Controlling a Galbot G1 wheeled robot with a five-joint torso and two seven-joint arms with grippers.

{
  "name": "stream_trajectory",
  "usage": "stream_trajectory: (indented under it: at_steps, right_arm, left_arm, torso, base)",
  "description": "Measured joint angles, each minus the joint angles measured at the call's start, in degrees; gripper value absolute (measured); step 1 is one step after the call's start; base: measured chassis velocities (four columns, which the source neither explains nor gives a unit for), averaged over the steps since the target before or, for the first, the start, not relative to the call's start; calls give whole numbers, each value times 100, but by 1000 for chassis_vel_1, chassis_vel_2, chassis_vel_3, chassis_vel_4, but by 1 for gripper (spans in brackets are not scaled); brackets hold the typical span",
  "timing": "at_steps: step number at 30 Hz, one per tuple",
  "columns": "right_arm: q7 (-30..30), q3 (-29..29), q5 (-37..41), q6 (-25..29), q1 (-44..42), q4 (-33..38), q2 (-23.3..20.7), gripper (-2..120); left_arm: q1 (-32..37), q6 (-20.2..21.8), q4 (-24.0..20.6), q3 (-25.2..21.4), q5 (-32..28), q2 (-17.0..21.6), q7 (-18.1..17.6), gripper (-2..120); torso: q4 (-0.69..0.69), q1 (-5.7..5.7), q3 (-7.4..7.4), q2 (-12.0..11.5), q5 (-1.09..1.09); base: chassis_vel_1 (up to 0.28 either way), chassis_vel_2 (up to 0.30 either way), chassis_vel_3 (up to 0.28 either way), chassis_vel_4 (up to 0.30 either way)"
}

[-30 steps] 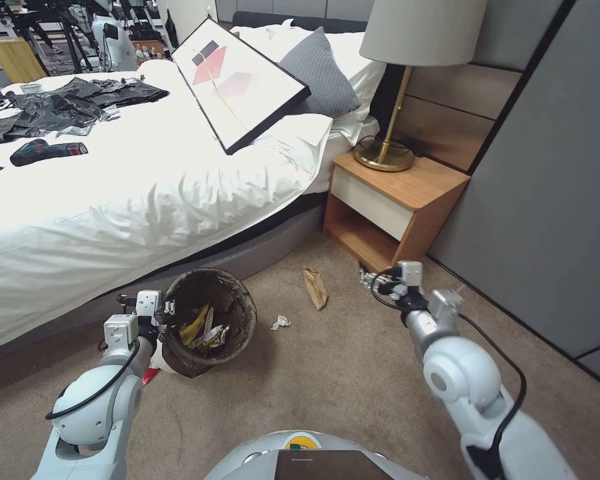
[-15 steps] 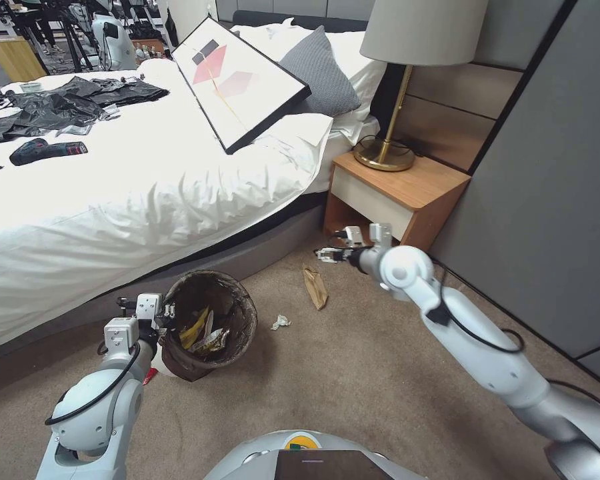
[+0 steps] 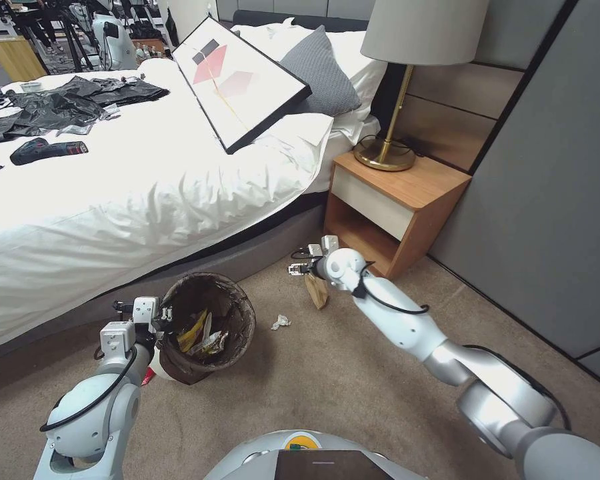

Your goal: Pick up the trash bin, then pick up the garbage from the floor and place it into the trash bin.

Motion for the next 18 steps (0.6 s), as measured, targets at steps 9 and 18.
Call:
stream_trajectory:
  at_steps: [9, 18]
  right_arm:
    - [-398, 247, -942, 12, 160, -1240, 302, 100]
    - [-636, 341, -1391, 54, 218, -1711, 321, 100]
  left_arm:
    - [-61, -22, 114, 13, -13, -15, 23, 6]
    - [-144, -58, 257, 57, -5, -16, 44, 6]
  torso:
    - [-2, 0, 0, 0, 1]
    - [-4, 0, -1, 0, 2]
  base:
    - [0, 0, 0, 0]
    - [0, 0, 0, 0]
